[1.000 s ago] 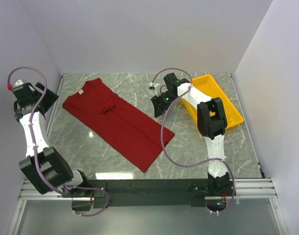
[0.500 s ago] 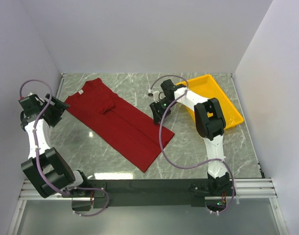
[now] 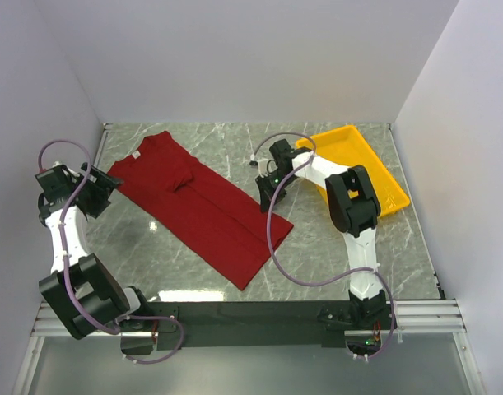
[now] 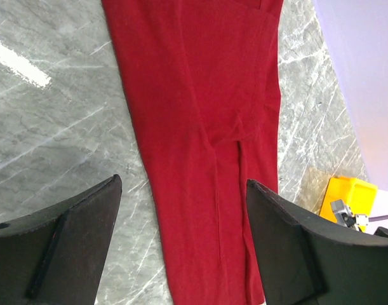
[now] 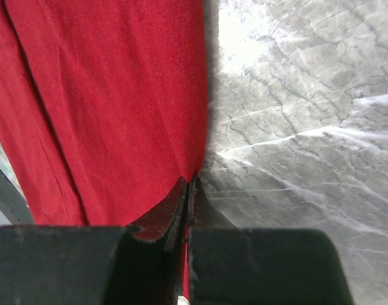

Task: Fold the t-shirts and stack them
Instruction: Fold the tshirt

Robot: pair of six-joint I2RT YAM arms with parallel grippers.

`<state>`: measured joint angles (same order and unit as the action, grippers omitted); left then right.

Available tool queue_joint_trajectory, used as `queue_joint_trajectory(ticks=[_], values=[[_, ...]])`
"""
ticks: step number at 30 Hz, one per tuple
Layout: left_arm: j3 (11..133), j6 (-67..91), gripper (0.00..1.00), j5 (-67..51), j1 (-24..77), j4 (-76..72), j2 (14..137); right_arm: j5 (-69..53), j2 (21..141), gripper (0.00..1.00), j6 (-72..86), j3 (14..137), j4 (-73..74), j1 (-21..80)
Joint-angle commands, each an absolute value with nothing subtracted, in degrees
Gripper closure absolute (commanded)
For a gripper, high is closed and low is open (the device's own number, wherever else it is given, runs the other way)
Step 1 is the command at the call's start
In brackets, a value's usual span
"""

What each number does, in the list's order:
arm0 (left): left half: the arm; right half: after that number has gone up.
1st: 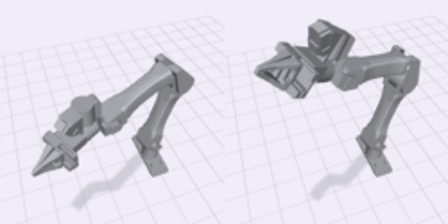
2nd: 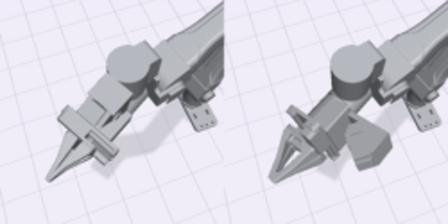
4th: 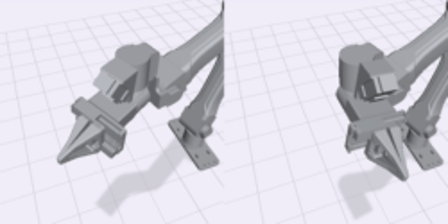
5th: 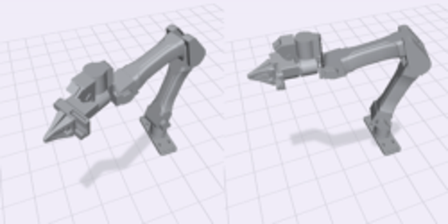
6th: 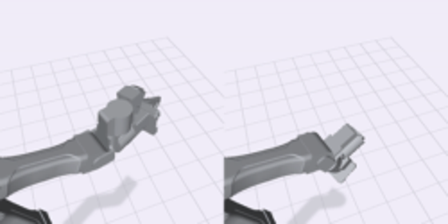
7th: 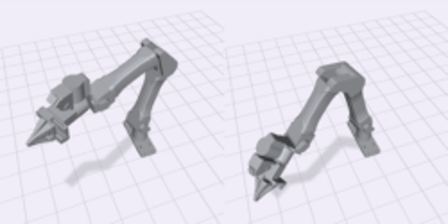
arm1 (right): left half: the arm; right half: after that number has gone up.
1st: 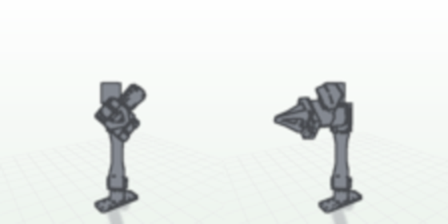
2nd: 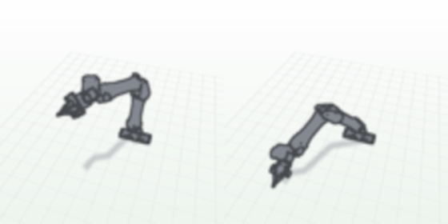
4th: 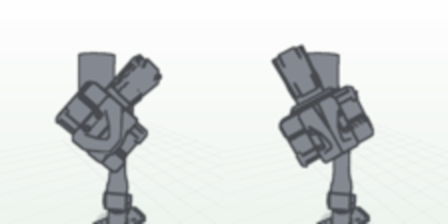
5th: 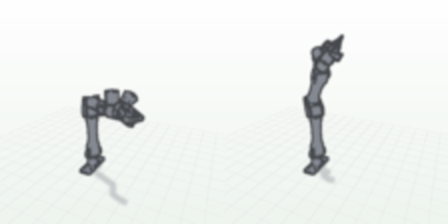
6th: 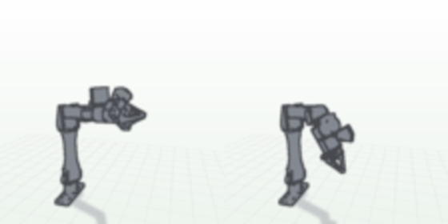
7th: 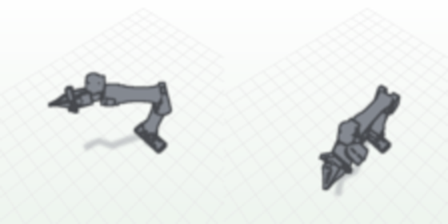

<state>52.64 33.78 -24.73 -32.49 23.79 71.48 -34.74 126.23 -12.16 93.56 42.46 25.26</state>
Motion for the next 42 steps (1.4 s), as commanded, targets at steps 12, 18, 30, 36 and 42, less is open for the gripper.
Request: queue_joint_trajectory(ticks=[12, 18, 30, 36, 42], values=[[48.69, 34.63, 0.16, -29.09, -32.61, 19.52, 70.48, -29.27, 118.57, 1.0, -3.7, 81.31, 35.78, 18.02], [47.81, 35.68, 0.15, -30.32, -31.47, 17.58, 72.5, -28.74, 114.79, 1.0, -2.81, 74.89, 35.24, 15.21], [59.84, 39.64, 0.17, -23.56, -17.15, 13.18, 87.09, -27.07, 109.6, 1.0, -3.25, 67.33, 36.83, 13.36], [72.31, 40.96, 0.19, -21.54, -9.94, 12.3, 98.95, -27.86, 108.2, 0.99, -4.39, 66.44, 37.97, 13.01], [89.79, 39.99, 0.23, -17.41, -4.57, 14.41, 112.22, -28.74, 105.39, 0.44, -8.96, 72.67, 38.06, 12.39]])
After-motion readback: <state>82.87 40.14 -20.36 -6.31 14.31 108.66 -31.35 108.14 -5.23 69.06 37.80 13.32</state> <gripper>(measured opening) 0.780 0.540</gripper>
